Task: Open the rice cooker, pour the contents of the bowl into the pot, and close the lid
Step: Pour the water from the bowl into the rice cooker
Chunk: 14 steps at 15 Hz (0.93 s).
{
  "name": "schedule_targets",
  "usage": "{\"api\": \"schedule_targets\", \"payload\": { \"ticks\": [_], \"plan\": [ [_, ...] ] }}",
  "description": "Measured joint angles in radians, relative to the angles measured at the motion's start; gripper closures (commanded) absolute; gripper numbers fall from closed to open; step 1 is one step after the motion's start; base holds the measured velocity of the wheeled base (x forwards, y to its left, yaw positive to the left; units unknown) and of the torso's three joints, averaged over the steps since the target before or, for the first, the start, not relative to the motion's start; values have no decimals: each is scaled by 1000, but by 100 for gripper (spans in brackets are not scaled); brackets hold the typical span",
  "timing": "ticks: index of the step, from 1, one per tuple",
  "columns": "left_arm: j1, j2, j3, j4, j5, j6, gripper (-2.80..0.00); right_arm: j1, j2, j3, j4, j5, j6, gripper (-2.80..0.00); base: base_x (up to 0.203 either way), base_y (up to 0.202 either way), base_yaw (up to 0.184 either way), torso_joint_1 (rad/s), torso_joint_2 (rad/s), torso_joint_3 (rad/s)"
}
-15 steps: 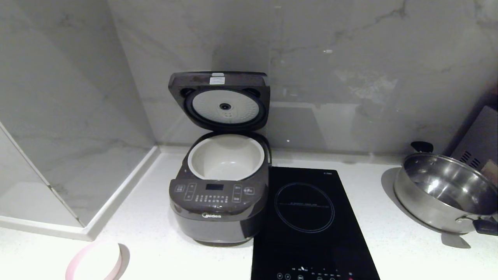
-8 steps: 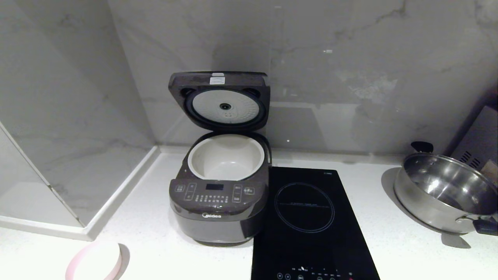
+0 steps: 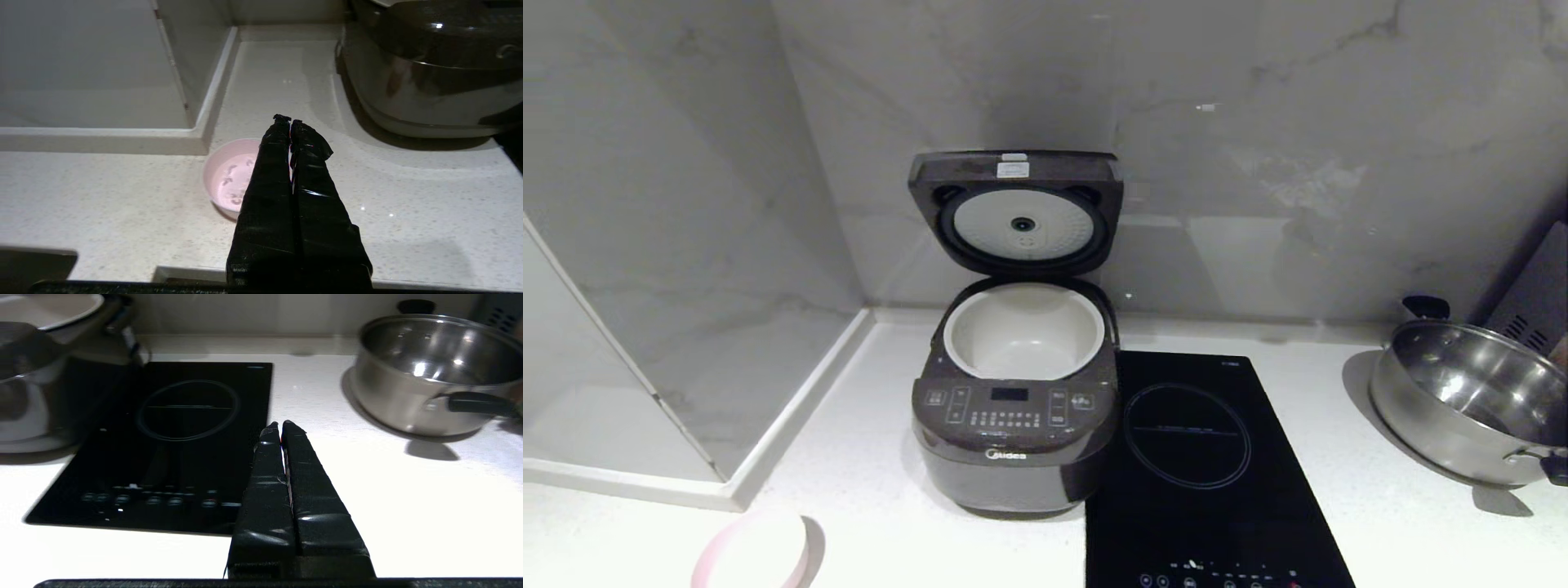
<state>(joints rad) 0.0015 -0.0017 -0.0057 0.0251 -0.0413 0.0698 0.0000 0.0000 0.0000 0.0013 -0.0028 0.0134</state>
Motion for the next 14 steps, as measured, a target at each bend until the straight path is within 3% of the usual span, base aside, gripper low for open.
{"api": "schedule_targets", "payload": {
  "ticks": [7, 10, 14],
  "plan": [
    [2, 0, -11, 9, 8, -4, 0, 1, 0, 0, 0, 0, 0, 0, 0, 12, 0, 1, 1, 1],
    [3, 37, -134, 65, -13, -28, 0, 0, 0, 0, -1, 0, 0, 0, 0, 0, 0, 0, 0, 0],
    [-16, 265, -308, 131, -44, -42, 0, 0, 0, 0, -1, 0, -1, 0, 0, 0, 0, 0, 0, 0]
  ]
}}
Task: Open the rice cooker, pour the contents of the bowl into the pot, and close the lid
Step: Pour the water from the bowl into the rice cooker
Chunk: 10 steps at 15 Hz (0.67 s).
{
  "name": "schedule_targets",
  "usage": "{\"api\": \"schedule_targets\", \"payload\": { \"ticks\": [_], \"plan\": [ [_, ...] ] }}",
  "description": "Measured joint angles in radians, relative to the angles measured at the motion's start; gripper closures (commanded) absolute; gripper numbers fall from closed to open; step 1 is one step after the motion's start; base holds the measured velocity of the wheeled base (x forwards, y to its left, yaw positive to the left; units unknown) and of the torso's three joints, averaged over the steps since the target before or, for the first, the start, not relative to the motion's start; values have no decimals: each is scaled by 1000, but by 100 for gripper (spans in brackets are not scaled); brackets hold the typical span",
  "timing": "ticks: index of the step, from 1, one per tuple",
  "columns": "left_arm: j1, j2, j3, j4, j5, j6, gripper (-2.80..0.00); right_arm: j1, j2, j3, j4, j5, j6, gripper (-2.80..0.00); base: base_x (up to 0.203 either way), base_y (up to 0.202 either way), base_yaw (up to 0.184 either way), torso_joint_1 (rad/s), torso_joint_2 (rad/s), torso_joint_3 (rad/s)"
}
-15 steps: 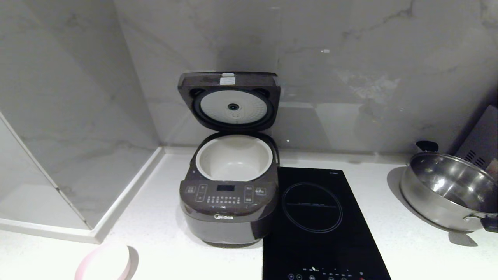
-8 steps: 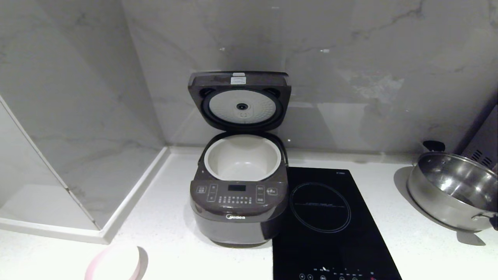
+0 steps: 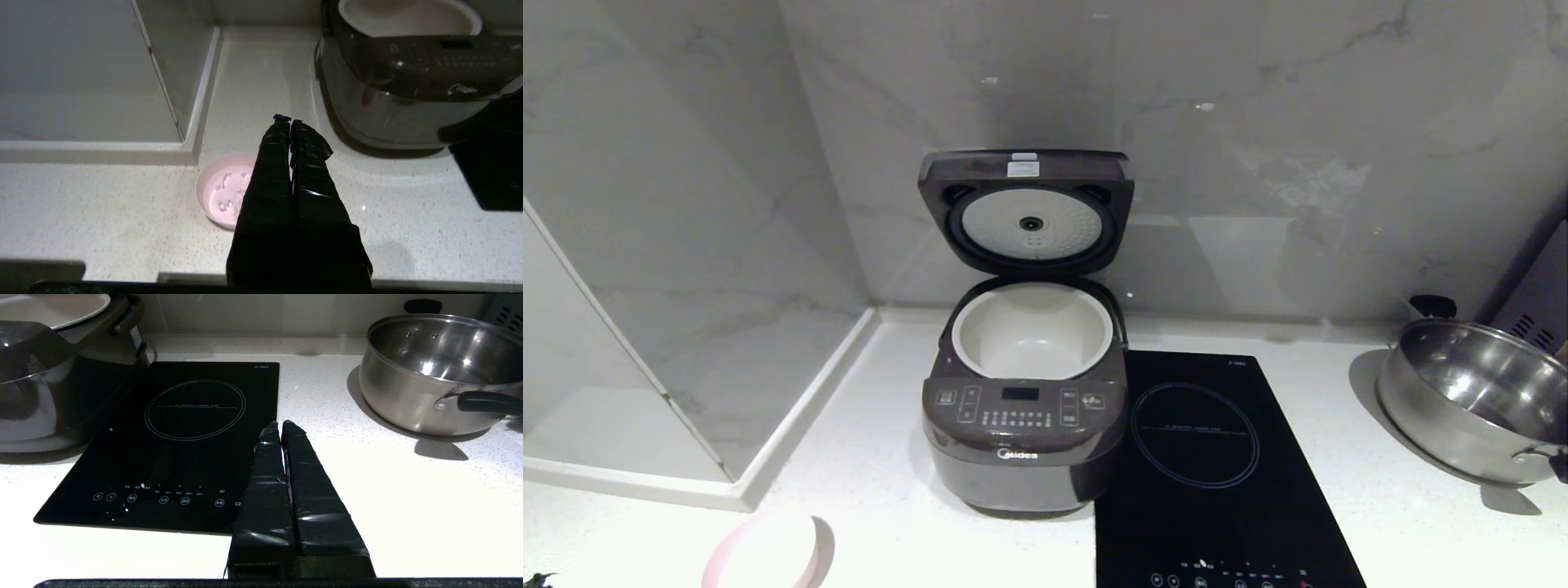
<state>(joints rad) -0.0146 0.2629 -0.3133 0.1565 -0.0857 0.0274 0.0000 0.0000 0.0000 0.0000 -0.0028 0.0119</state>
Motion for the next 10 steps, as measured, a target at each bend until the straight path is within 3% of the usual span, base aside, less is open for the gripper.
{"api": "schedule_targets", "payload": {
  "ticks": [5, 10],
  "plan": [
    [-11, 506, -147, 61, 102, 4, 0, 0, 0, 0, 0, 0, 0, 0, 0, 0, 0, 0, 0, 0],
    [30, 901, -309, 275, 139, 30, 0, 0, 0, 0, 0, 0, 0, 0, 0, 0, 0, 0, 0, 0]
  ]
}}
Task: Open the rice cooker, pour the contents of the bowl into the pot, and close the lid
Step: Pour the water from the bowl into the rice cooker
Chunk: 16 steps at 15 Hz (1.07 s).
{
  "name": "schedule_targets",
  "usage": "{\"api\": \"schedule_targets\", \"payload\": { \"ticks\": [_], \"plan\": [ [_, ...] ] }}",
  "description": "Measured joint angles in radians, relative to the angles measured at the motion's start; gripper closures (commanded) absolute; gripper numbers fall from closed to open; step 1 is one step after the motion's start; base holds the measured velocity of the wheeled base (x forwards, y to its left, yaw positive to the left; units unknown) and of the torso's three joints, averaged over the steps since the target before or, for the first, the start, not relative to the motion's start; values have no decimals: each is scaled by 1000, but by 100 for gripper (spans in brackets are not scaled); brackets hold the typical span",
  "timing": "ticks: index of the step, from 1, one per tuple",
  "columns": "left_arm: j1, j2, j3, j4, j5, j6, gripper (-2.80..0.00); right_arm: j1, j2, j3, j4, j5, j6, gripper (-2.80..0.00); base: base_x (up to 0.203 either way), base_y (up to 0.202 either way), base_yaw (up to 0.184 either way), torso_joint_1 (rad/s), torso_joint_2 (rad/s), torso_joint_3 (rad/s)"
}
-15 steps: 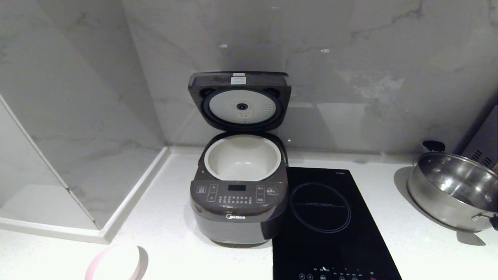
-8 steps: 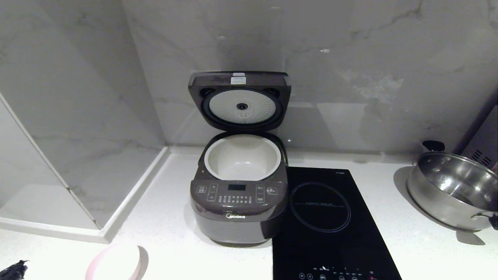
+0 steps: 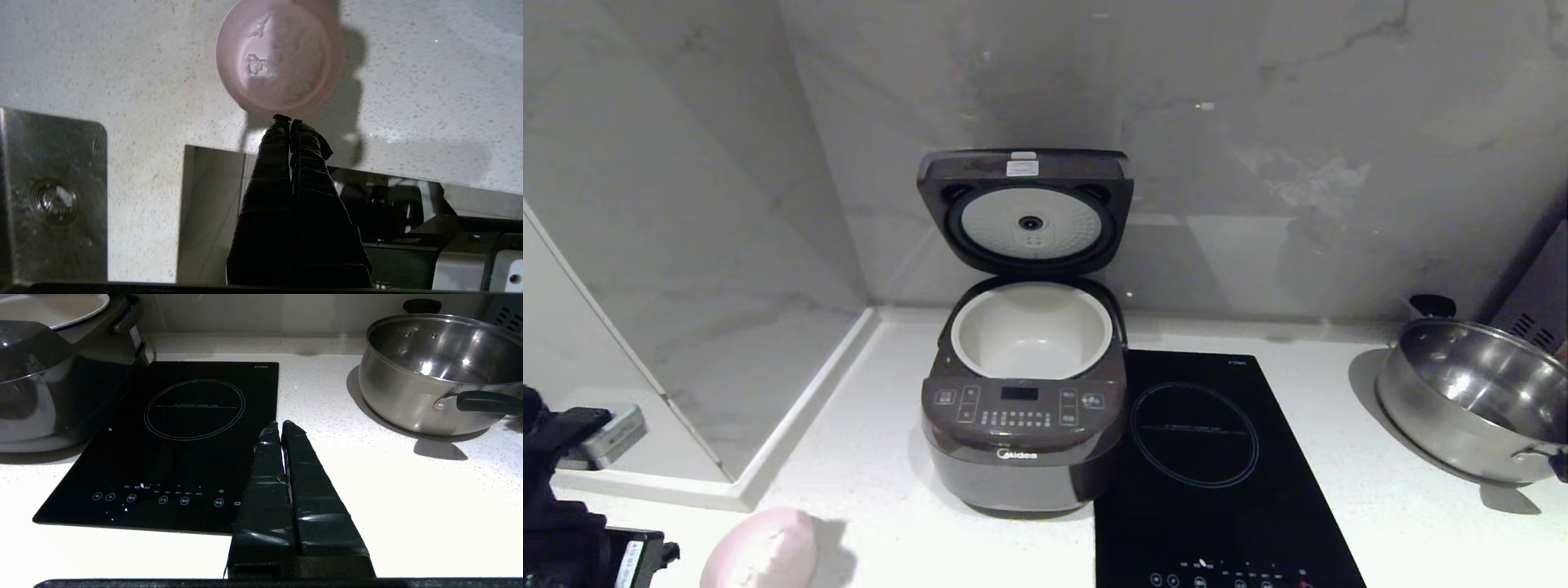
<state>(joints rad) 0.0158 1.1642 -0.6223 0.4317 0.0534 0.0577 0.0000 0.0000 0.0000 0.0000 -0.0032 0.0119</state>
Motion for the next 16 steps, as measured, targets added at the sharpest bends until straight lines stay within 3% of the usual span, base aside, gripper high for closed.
{"api": "schedule_targets", "payload": {
  "ticks": [2, 5, 8, 13, 16],
  "plan": [
    [53, 89, -46, 12, 3, 9, 0, 0, 0, 0, 0, 0, 0, 0, 0, 0, 0, 0, 0, 0],
    [48, 154, -48, 13, 0, 7, 0, 0, 0, 0, 0, 0, 0, 0, 0, 0, 0, 0, 0, 0],
    [48, 200, -30, 13, 4, 7, 0, 0, 0, 0, 0, 0, 0, 0, 0, 0, 0, 0, 0, 0],
    [111, 270, 5, 10, 2, 7, 0, 0, 0, 0, 0, 0, 0, 0, 0, 0, 0, 0, 0, 0],
    [120, 309, 46, -53, -32, -17, 0, 0, 0, 0, 0, 0, 0, 0, 0, 0, 0, 0, 0, 0]
  ]
}}
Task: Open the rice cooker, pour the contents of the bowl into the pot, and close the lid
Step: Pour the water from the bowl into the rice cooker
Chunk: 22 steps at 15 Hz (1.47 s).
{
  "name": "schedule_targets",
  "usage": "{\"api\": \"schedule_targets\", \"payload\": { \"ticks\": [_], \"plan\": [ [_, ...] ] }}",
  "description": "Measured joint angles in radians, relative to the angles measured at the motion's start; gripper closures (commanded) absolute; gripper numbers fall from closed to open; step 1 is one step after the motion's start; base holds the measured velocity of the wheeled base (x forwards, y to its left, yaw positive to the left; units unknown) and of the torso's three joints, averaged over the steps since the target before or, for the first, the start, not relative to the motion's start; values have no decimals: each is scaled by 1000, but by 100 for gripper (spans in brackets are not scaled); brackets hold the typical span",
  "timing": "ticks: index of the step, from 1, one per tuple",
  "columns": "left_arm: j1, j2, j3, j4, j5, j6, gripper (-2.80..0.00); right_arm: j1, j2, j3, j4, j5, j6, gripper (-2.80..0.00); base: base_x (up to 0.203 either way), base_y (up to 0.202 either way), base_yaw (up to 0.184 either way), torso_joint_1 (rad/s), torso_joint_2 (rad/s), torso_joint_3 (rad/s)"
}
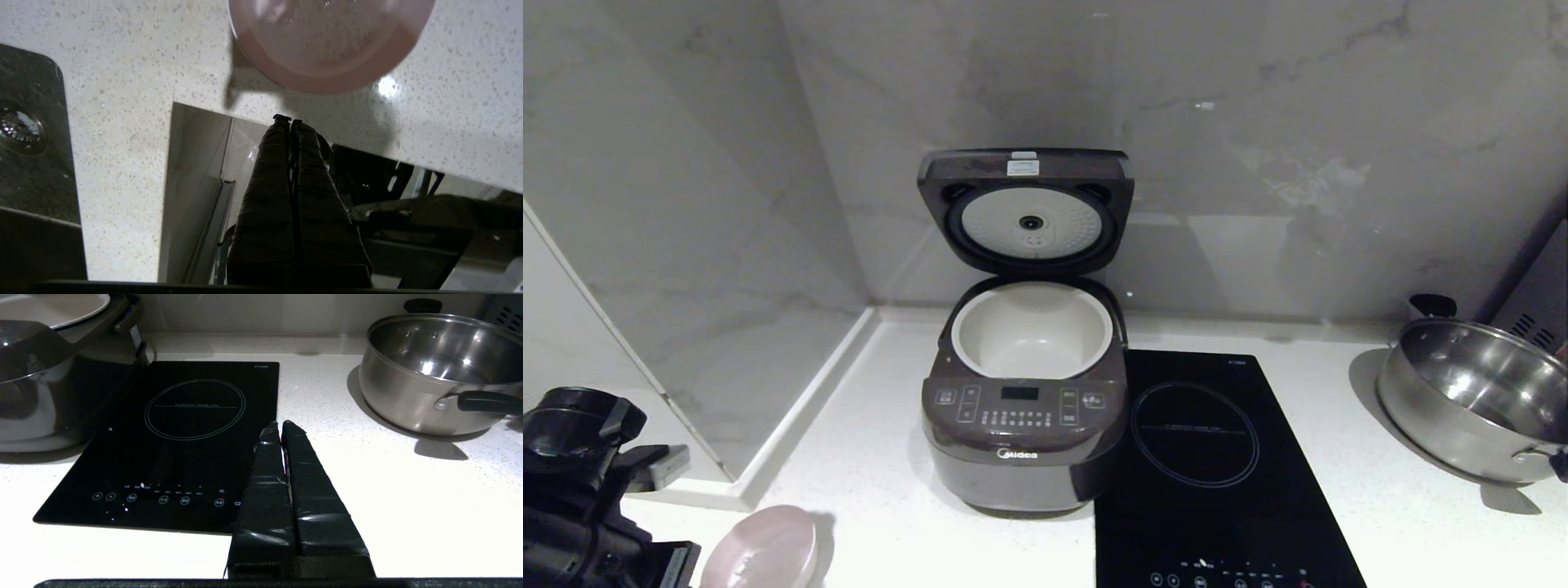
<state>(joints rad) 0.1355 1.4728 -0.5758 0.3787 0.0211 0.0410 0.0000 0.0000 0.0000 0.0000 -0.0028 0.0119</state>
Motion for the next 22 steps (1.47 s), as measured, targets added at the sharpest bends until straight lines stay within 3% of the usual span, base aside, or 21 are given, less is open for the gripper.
{"api": "schedule_targets", "payload": {
  "ticks": [6, 11, 22],
  "plan": [
    [3, 38, 28, -26, -16, -32, 0, 0, 0, 0, 0, 0, 0, 0, 0, 0, 0, 0, 0, 0],
    [76, 8, 4, -26, -16, -33, 0, 0, 0, 0, 0, 0, 0, 0, 0, 0, 0, 0, 0, 0],
    [81, -91, -6, -21, -15, -29, 0, 0, 0, 0, 0, 0, 0, 0, 0, 0, 0, 22, -24, 2]
  ]
}}
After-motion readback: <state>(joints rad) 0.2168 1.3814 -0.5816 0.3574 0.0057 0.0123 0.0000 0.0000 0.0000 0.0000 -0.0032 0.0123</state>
